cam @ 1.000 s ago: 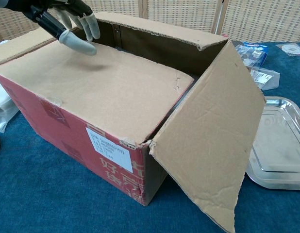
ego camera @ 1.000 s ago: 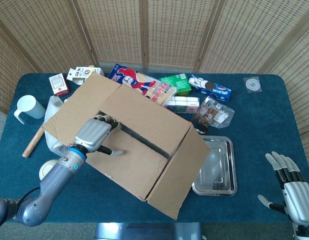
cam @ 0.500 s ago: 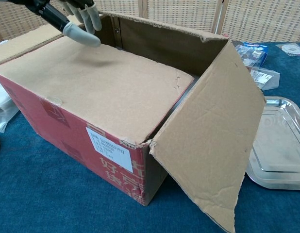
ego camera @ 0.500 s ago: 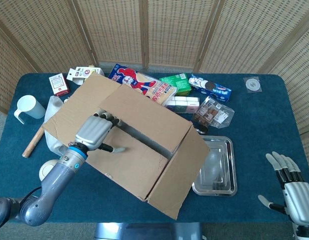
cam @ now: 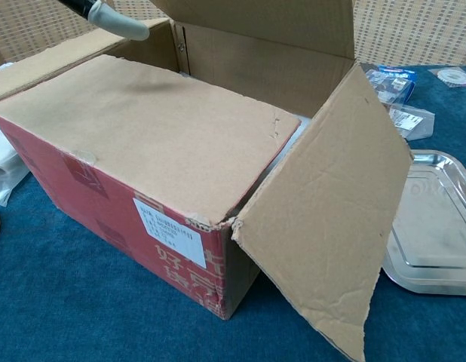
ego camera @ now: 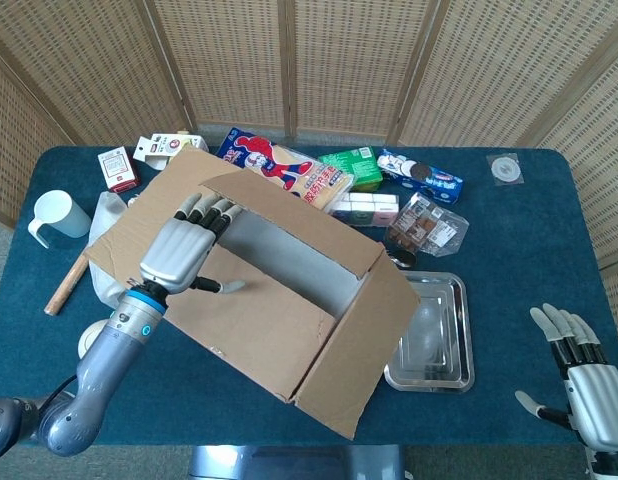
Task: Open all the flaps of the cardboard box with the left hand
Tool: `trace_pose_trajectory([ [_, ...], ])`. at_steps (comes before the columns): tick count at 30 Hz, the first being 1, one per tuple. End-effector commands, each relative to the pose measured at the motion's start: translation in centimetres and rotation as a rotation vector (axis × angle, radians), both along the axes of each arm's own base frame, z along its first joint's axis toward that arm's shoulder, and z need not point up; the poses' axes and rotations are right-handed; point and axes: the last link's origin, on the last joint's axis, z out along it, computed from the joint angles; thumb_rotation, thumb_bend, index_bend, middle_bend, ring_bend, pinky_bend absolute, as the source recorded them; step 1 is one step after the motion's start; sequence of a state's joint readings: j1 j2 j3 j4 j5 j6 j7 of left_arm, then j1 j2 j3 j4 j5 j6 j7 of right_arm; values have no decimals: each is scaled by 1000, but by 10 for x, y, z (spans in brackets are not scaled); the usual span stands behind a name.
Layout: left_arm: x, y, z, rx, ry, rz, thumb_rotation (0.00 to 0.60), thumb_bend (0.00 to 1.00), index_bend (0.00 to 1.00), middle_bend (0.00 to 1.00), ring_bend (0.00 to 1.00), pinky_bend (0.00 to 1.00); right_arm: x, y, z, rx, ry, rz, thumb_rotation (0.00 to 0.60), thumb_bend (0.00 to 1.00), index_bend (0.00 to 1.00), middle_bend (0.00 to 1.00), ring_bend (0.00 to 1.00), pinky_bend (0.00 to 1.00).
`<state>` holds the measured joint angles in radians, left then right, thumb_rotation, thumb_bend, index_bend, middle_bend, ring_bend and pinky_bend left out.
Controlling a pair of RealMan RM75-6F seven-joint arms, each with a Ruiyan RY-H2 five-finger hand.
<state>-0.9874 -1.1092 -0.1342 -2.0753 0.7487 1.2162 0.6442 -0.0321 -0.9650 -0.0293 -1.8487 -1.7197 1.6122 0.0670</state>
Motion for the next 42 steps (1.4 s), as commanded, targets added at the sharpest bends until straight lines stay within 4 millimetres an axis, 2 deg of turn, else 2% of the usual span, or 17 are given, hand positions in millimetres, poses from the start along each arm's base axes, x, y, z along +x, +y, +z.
trace_pose_trajectory([
  [1, 1, 2, -2, -2, 3, 0, 280, 0, 70, 0, 0, 53, 0, 0, 0, 0, 2, -3, 600, 0, 0, 0, 0, 0],
  [21, 17, 39, -23, 58, 43, -9, 285, 0, 71, 0, 0, 49, -6, -4, -1, 0, 5, -27, 600, 0, 0, 0, 0, 0],
  [29, 22, 59, -38, 48, 39, 24, 279, 0, 70, 0, 0, 49, -8, -5, 0, -6, 6, -38, 600, 0, 0, 0, 0, 0],
  [42, 49, 94, -55, 106, 44, 3, 278, 0, 71, 0, 0, 50, -14, -11, 5, -17, -18, -67, 600, 0, 0, 0, 0, 0],
])
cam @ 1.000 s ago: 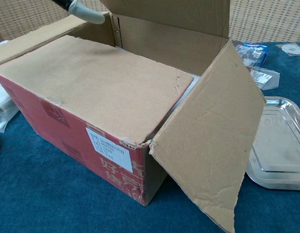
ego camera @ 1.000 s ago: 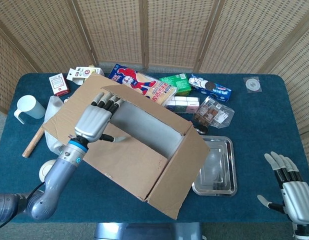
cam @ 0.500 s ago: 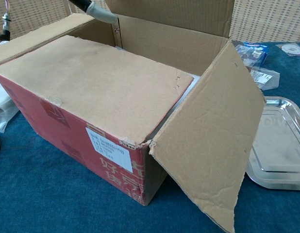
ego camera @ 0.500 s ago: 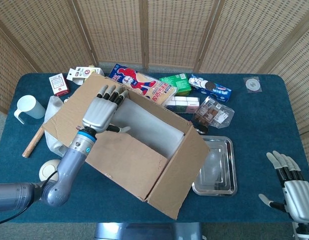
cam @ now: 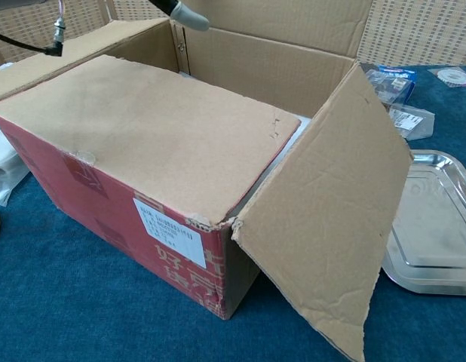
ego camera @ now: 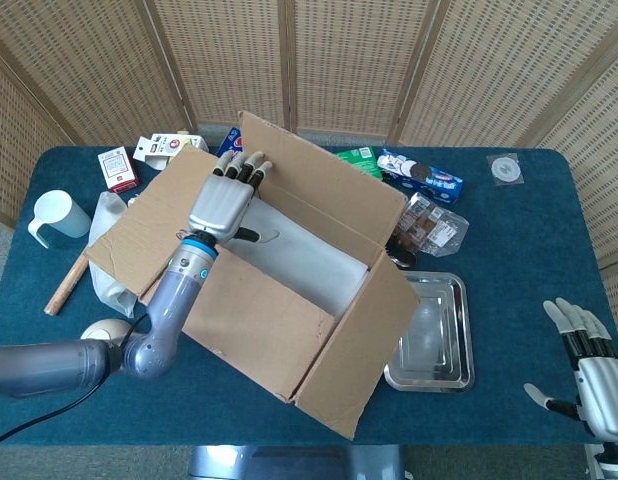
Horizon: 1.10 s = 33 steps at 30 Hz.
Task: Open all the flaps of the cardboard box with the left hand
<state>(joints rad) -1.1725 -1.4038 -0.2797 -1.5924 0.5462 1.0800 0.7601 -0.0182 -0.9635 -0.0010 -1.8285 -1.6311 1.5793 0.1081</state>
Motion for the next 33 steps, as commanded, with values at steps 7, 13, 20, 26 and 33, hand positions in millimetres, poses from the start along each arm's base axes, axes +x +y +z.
trace_pose_trajectory([
  [7, 19, 14, -7, 22, -12, -26, 283, 0, 74, 0, 0, 49, 0, -4, 0, 6, -13, -4, 600, 0, 0, 0, 0, 0],
  [13, 25, 20, -10, 23, -21, -22, 281, 0, 75, 0, 0, 49, 1, -5, -2, 12, -16, -2, 600, 0, 0, 0, 0, 0],
  [20, 19, 14, -9, 4, -18, -17, 284, 0, 77, 0, 0, 49, 1, -4, -1, 10, -17, 3, 600, 0, 0, 0, 0, 0],
  [26, 10, -9, -1, -94, -47, -29, 281, 0, 148, 7, 0, 164, 3, -1, -1, 13, -16, 14, 600, 0, 0, 0, 0, 0],
  [33, 4, -39, 23, -234, -144, -25, 281, 0, 301, 249, 173, 391, 5, 1, -2, 19, -13, 24, 600, 0, 0, 0, 0, 0],
])
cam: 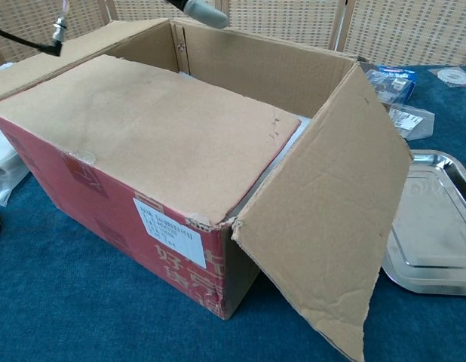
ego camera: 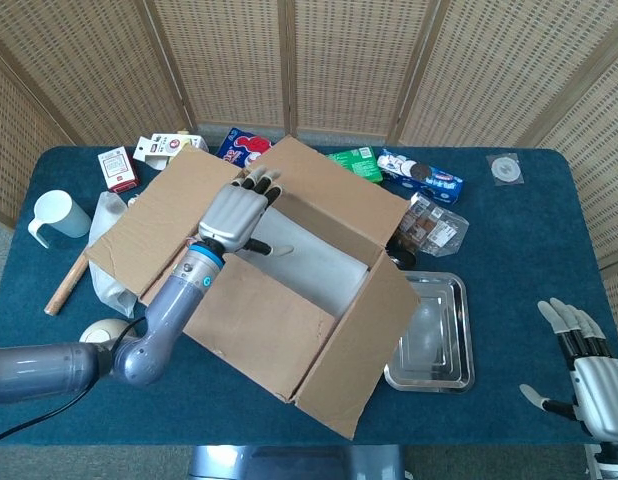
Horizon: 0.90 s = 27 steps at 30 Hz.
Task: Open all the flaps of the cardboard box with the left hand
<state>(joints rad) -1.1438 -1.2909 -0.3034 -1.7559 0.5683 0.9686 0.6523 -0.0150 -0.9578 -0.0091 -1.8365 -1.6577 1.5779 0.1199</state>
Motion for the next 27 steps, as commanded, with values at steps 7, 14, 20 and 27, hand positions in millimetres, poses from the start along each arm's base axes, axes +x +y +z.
trace_pose_trajectory([
  [7, -20, -41, 24, -204, -85, 61, 281, 0, 318, 260, 173, 301, 3, 3, -3, 7, 10, 16, 600, 0, 0, 0, 0, 0],
  [14, -30, -36, 20, -224, -122, 116, 282, 0, 318, 333, 208, 306, 5, 4, -6, 15, 13, 23, 600, 0, 0, 0, 0, 0],
  [20, -38, -30, 20, -205, -126, 150, 282, 0, 324, 333, 206, 299, 5, 4, -5, 14, 11, 23, 600, 0, 0, 0, 0, 0],
  [27, -48, -24, 17, -201, -107, 184, 284, 0, 324, 330, 203, 301, 6, 4, -5, 15, 12, 23, 600, 0, 0, 0, 0, 0],
])
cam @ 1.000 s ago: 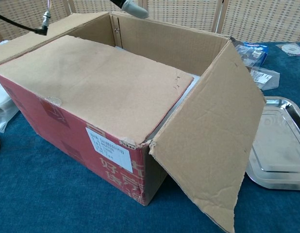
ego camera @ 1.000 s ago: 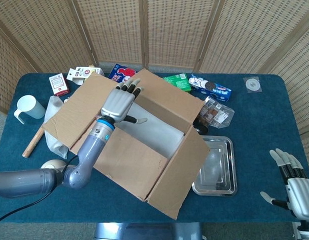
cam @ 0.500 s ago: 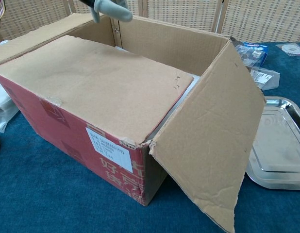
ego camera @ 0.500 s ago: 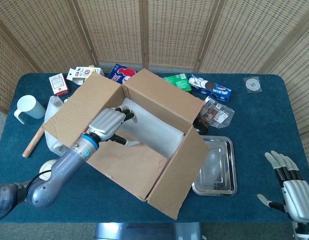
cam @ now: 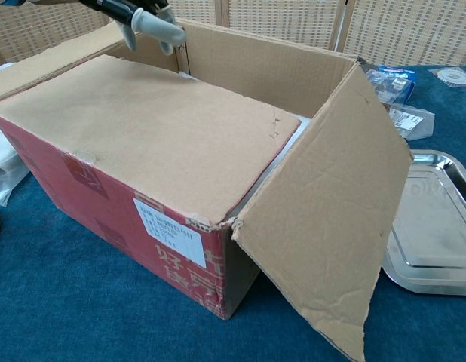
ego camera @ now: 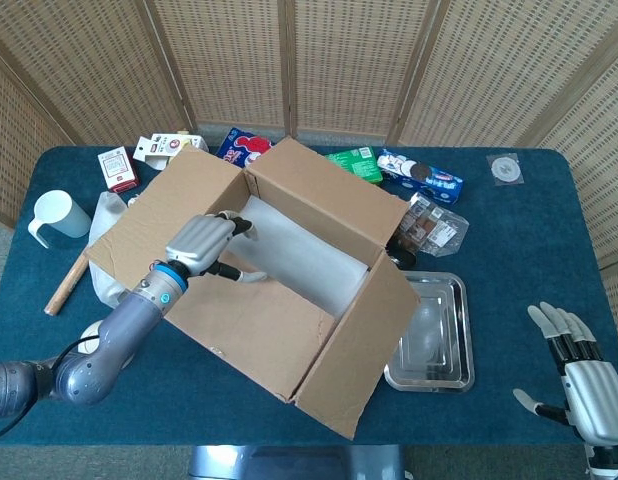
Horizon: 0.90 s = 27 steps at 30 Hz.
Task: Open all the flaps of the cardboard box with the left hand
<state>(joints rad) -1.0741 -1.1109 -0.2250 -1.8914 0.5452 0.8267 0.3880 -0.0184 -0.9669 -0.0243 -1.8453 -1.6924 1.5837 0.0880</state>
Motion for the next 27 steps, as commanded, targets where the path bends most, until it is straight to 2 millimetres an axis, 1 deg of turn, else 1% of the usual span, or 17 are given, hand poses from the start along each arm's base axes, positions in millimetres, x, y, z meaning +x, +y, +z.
trace_pose_trajectory([
  [1, -3, 1, -2, -10, 13, 12, 282, 0, 324, 329, 203, 302, 0, 0, 0, -1, 0, 0, 600, 0, 0, 0, 0, 0],
  [3, -6, 1, -4, -16, 23, 22, 280, 0, 324, 326, 198, 280, 0, 0, 0, -2, 1, -1, 600, 0, 0, 0, 0, 0],
  [5, -7, 2, -5, -19, 32, 27, 284, 0, 324, 323, 191, 237, 0, 0, 0, -1, 2, -2, 600, 0, 0, 0, 0, 0],
  [10, -7, 1, -8, -25, 54, 25, 281, 0, 324, 327, 192, 223, 0, 0, -1, 0, 4, -1, 600, 0, 0, 0, 0, 0],
  [15, -8, -1, -9, -31, 50, 39, 281, 0, 328, 370, 201, 259, 1, 0, -1, 1, 4, 1, 600, 0, 0, 0, 0, 0],
  [18, -9, -3, -9, -51, 56, 59, 278, 0, 339, 418, 240, 273, 1, 0, -1, 2, 4, 1, 600, 0, 0, 0, 0, 0],
  [20, -8, -4, -8, -65, 65, 70, 280, 0, 342, 439, 272, 323, 1, 0, -1, 1, 4, 1, 600, 0, 0, 0, 0, 0],
  [22, -7, -4, -6, -72, 69, 77, 282, 0, 344, 445, 282, 345, 1, 0, -1, 1, 3, 1, 600, 0, 0, 0, 0, 0],
  [27, -7, -6, -3, -85, 79, 96, 282, 0, 346, 447, 286, 360, 1, -1, -1, 2, 3, 2, 600, 0, 0, 0, 0, 0],
])
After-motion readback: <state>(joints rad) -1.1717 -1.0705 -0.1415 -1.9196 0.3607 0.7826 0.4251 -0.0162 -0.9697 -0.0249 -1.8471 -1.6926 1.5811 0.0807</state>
